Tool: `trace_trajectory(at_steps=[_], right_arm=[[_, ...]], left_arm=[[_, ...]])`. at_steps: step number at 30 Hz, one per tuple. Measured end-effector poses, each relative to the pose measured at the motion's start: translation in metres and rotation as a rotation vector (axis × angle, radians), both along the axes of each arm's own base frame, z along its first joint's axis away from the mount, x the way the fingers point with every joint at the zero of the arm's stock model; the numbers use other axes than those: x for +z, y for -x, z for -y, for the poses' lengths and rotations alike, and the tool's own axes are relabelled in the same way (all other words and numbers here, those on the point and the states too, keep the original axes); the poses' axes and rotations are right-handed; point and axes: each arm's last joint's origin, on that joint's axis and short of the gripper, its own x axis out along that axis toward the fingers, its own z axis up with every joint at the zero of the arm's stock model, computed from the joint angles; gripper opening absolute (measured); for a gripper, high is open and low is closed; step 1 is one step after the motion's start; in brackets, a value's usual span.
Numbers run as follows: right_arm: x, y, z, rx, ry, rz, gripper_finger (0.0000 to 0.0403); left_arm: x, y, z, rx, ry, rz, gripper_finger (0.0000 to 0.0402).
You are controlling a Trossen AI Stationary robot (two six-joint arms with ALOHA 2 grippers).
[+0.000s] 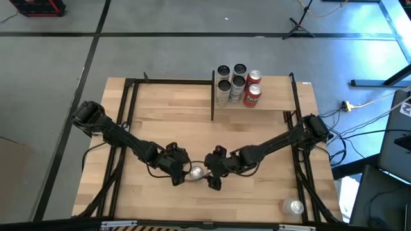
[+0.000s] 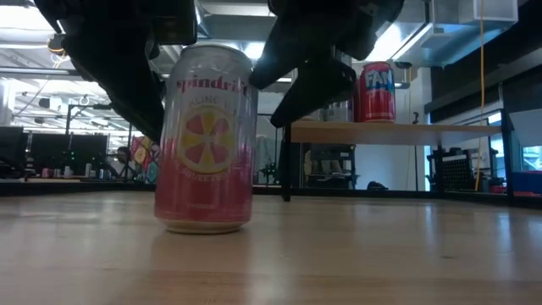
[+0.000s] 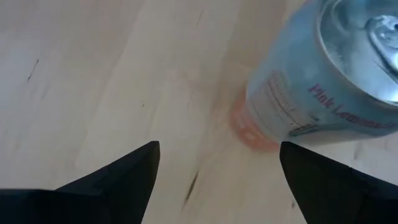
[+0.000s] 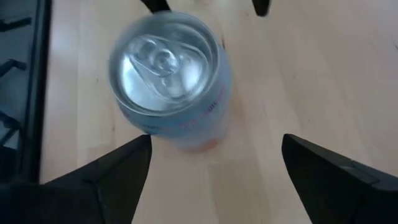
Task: Place canned beverage on shelf
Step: Put the top orange white soda can on the shelf
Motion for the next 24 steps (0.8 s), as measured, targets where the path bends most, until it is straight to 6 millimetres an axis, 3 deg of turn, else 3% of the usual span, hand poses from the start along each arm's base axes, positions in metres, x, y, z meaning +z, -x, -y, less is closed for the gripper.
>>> trace_trajectory(at_steps=[9, 18, 24], right_arm=[[0.005, 0.003, -0.004, 0.086, -0.095, -0.027, 0.0351], [0.019, -0.008, -0.005, 0.049, -0.098, 0.156, 0.0351], [0.018, -0.015, -0.002, 0.004, -0.047, 0.222, 0.0351]], left_arm=[[0.0, 0.006, -0.001, -0.045, 0.018, -0.066, 0.0329], [0.03, 0.034, -0.003, -0.084, 0.01, -0.091, 0.0329], [0.036, 0.044, -0.003, -0.081, -0.034, -0.095, 0.0329]])
